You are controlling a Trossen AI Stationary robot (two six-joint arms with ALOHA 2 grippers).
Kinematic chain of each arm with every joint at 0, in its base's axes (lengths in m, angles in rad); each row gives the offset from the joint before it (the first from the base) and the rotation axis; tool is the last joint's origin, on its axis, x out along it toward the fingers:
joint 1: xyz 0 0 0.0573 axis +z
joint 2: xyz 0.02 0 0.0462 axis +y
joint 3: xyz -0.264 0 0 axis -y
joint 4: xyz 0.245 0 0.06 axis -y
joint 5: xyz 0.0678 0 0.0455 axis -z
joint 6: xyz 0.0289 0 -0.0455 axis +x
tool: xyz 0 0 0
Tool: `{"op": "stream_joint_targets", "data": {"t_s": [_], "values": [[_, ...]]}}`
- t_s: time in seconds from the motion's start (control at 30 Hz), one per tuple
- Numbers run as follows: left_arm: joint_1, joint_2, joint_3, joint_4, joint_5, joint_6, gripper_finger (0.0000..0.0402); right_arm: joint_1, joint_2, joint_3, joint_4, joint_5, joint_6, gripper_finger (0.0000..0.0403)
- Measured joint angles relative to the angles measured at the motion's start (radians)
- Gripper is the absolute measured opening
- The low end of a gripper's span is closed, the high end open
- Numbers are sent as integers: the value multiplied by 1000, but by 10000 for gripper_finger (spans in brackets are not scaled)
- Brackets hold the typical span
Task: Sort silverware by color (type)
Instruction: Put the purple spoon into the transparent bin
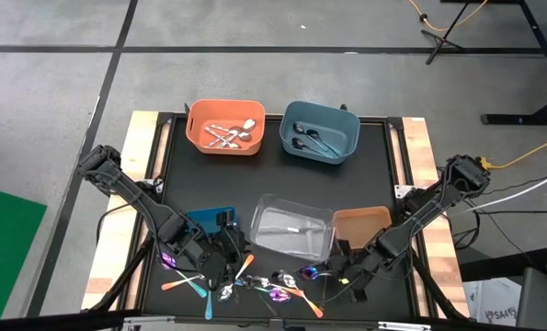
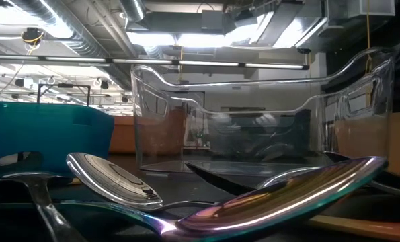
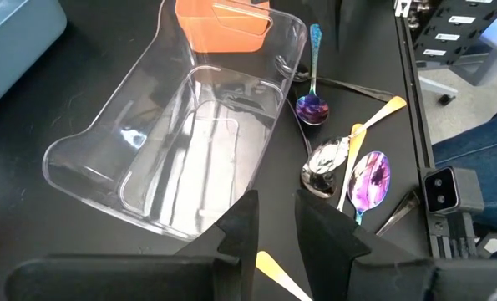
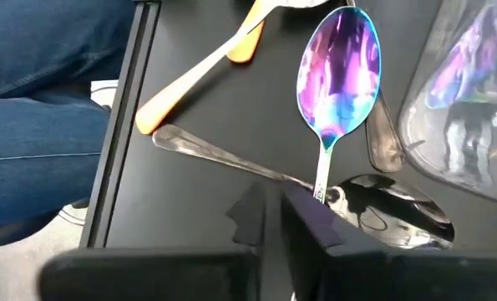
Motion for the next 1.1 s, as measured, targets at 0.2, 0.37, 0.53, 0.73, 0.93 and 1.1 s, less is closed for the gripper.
{"op": "stream_joint_targets", "data": {"t_s": [0.2,0.37,0.53,0.73,0.93,1.1], "values": [[0,0,0,0,0,0,75,0,0,0,9,78,-1,102],[0,0,0,0,0,0,75,0,0,0,8,182,-1,128],[0,0,0,0,0,0,75,0,0,0,6,263,0,132],[0,0,0,0,0,0,75,-48,0,0,-37,286,60,133],[0,0,0,0,0,0,75,-129,1,0,-68,125,102,133],[0,0,0,0,0,-2,75,-151,1,0,-47,7,74,133]]}}
